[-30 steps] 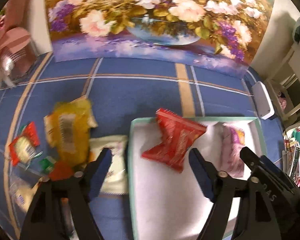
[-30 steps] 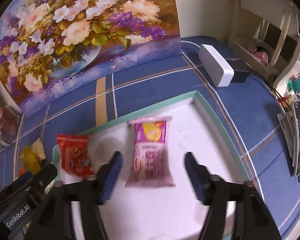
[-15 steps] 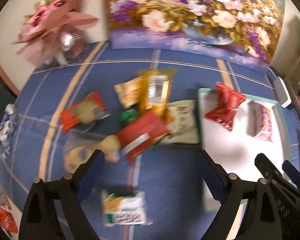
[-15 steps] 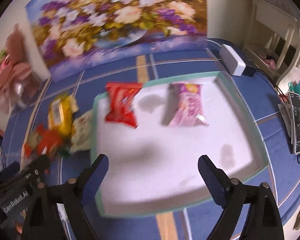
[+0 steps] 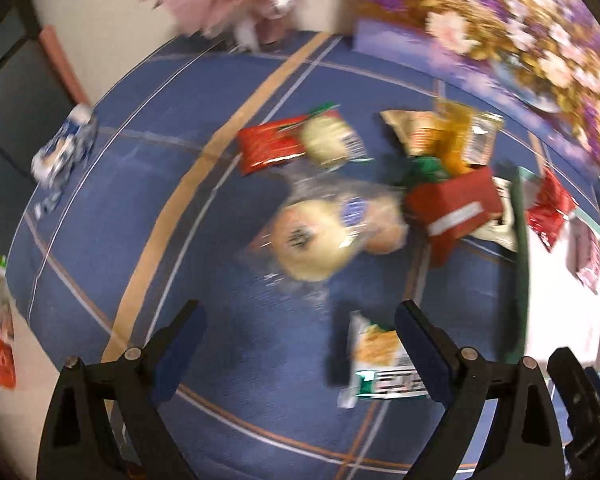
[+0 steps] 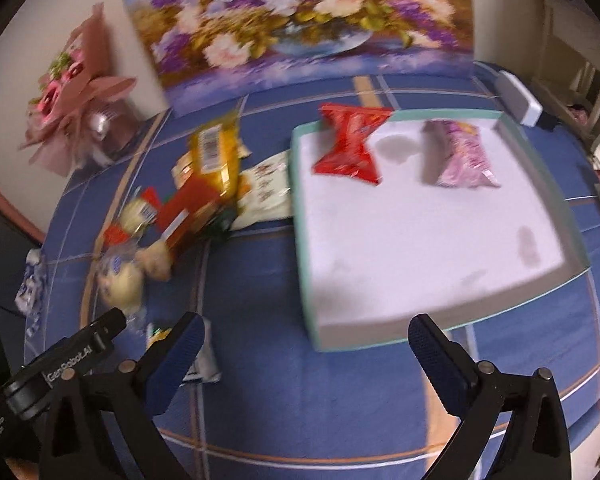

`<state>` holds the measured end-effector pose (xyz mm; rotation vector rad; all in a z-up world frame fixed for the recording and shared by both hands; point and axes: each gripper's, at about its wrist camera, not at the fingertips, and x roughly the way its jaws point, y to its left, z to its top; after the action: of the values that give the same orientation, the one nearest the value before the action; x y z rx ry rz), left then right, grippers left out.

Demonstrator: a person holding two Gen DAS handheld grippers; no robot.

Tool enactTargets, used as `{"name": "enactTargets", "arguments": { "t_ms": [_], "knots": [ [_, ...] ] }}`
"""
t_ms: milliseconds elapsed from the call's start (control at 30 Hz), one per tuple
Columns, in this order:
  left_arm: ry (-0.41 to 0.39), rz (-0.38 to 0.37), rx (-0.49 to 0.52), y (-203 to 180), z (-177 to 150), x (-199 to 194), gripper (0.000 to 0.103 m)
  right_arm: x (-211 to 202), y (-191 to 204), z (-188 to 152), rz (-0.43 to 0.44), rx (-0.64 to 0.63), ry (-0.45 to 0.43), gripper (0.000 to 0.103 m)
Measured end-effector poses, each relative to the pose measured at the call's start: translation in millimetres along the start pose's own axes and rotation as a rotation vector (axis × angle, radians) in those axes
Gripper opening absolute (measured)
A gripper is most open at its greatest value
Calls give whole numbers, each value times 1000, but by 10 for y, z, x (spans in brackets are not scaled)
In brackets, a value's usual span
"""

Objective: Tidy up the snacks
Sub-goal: 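Move both tools back over the snack pile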

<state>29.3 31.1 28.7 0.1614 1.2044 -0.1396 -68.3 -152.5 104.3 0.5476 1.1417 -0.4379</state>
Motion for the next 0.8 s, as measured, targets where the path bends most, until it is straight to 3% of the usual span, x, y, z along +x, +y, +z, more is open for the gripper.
{"name": "enactTargets", "arguments": {
  "t_ms": [467, 800],
  "knots": [
    [136, 53, -123, 610, -22, 409, 95, 503, 790, -235, 77, -133, 162, 103],
    [201, 69, -190, 886, 39, 665, 95, 912, 1116, -357, 45, -210, 247, 103]
  ]
}}
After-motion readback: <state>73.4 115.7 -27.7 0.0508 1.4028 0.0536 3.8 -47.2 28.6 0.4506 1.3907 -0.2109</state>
